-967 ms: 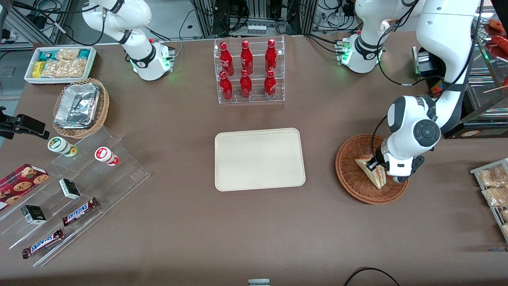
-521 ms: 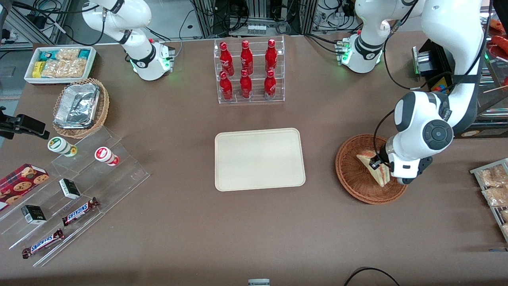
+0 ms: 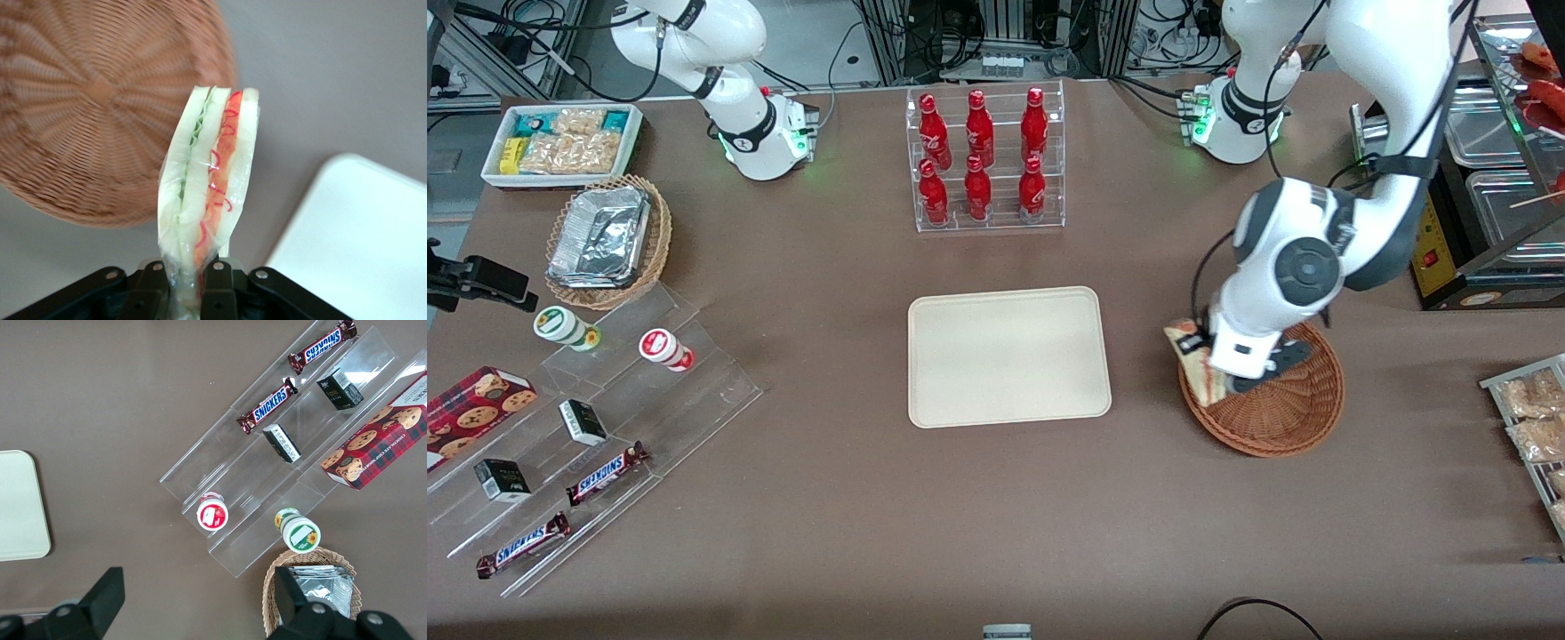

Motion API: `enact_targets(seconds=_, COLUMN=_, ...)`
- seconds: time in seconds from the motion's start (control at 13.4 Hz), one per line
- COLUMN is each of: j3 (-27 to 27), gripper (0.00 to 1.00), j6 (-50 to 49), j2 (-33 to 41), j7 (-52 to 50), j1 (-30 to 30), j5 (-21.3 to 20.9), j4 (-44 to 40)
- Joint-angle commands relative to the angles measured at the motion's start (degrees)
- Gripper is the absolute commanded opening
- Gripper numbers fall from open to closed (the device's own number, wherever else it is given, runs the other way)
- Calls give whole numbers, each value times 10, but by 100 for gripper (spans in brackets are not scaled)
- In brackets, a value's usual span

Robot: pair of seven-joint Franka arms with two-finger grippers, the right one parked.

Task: Place sandwich from basket to tray
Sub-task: 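Lift the sandwich with the left gripper and carry it toward the tray, then lower the sandwich onto the cream tray and open the left gripper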

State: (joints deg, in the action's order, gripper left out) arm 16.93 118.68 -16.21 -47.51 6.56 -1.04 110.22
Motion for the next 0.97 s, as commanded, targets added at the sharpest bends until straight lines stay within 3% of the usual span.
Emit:
enact_targets(seconds=0.0, j3=-2, gripper=0, j6=-9, j2=-50, j7=-4, j1=76, j5=-3, j4=-53)
enact_targets(seconds=0.37, j3=-4, gripper=0, j6=-9, j2=-149, j7=-84, j1=175, j5=-5, j4=-161)
enact_targets(seconds=0.6, j3=-4, gripper=0, j6=-12, j2=-210, j7=-159, j1=213, j5=-62, j4=-235)
enact_targets(seconds=0.89, j3=-9, gripper=0, j6=-14, j2=-268, j7=-197, j1=261, j5=-65, j4=-301)
